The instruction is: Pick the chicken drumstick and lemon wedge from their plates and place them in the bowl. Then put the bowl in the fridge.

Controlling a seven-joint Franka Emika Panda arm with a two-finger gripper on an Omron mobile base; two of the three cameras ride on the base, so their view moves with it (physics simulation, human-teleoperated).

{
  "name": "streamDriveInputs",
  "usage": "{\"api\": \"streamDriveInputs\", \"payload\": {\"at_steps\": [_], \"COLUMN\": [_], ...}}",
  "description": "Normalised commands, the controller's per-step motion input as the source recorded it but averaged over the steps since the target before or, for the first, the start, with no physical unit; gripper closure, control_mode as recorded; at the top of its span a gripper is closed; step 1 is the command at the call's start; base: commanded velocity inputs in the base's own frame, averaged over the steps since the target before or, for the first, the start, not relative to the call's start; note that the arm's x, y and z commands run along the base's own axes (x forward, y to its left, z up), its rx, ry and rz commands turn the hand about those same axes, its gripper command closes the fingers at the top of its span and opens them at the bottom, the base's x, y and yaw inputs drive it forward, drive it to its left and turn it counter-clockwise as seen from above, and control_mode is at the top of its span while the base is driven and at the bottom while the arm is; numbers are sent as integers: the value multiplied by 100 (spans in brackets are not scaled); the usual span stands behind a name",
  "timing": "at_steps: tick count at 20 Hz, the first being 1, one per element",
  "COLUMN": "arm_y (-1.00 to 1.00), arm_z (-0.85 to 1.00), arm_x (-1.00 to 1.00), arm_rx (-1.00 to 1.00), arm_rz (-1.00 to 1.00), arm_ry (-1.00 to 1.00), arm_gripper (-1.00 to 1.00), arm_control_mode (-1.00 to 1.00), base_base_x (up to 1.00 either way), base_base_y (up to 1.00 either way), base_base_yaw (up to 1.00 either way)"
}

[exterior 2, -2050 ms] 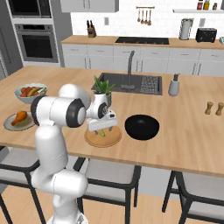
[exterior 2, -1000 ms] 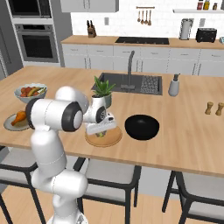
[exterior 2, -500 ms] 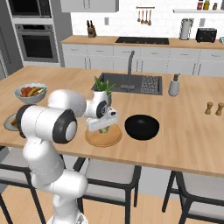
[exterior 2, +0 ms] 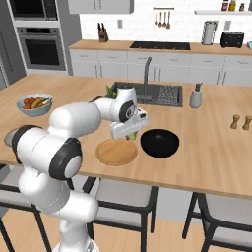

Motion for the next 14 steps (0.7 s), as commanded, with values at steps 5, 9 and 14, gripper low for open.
{"api": "streamDriveInputs", "payload": {"at_steps": [5,9,14], "arm_y": [-98,-29,0], "arm_z": [13,-34,-27], "arm_x": [7,37,53], "arm_rx": [0,-1,0], "arm_rz": [0,0,0], "arm_ry": [1,0,1], "arm_gripper": [100,100,100], "arm_control_mode": [-100,-100,-100], "base_base_x": [0,0,0], "base_base_y": [0,0,0], "base_base_yaw": [0,0,0]}}
